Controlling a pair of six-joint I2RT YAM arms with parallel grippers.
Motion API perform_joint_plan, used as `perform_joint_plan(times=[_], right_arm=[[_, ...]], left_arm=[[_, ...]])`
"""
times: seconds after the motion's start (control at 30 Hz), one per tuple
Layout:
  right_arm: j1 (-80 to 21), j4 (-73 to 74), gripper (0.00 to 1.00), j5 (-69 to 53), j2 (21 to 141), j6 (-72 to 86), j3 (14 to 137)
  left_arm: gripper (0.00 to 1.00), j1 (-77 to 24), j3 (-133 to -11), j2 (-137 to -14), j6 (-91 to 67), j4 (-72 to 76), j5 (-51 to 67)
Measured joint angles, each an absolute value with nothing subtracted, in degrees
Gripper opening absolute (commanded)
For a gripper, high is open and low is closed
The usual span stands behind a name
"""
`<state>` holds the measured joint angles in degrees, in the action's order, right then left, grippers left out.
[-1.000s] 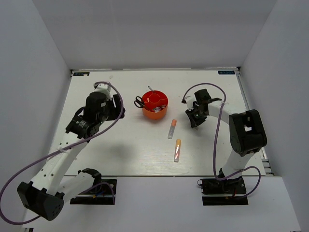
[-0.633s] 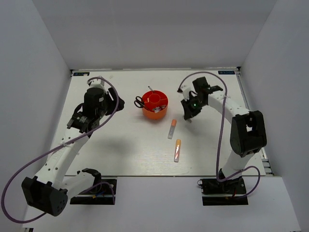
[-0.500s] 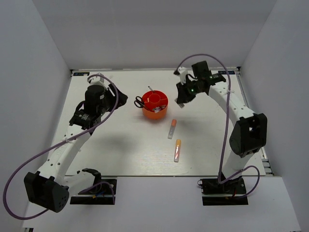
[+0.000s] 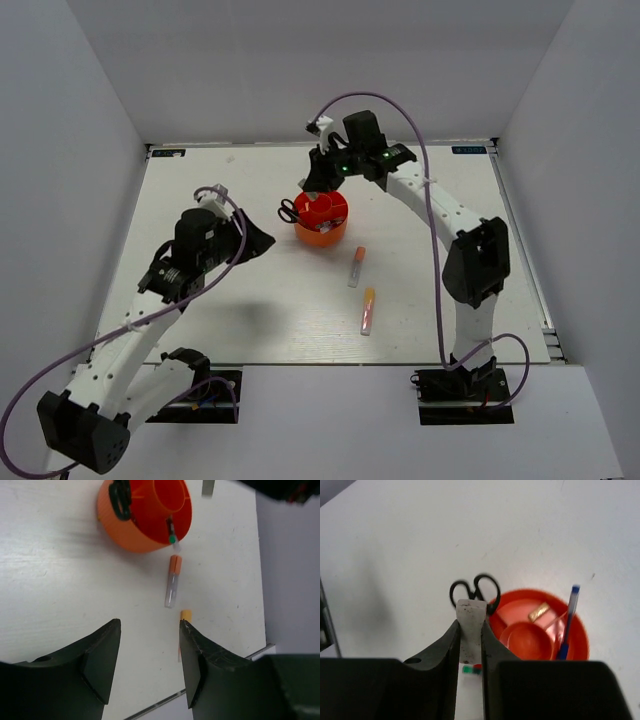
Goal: Sort the stationery into containers
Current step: Place the stationery in the storage box.
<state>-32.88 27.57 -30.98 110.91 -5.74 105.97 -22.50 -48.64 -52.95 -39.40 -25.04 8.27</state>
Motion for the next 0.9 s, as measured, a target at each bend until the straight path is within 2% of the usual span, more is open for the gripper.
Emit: perform_joint_plan(times=[0.17, 0.37, 0.57, 0.9], right_arm=[[-33.21, 19.03, 0.00, -31.86, 115.44, -5.65, 108.25], [-32.53, 2.76, 0.00, -36.27, 115.55, -4.93, 99.20], [-31.94, -10.46, 0.00, -41.30, 120.38, -4.62, 94.11], [-31.83, -15.07, 0.00, -39.38, 125.86, -7.49, 98.17]], left_arm=[[0.60, -22.50, -42.68, -44.23, -38.92, -28.58, 8.60], [0.60, -22.52, -33.71, -35.88, -39.66, -30.55, 8.32], [0.60, -22.52, -31.18, -34.89, -38.81, -34.30, 8.16], [0.60, -22.52, -28.12, -32.97, -37.93, -35.51, 8.36]])
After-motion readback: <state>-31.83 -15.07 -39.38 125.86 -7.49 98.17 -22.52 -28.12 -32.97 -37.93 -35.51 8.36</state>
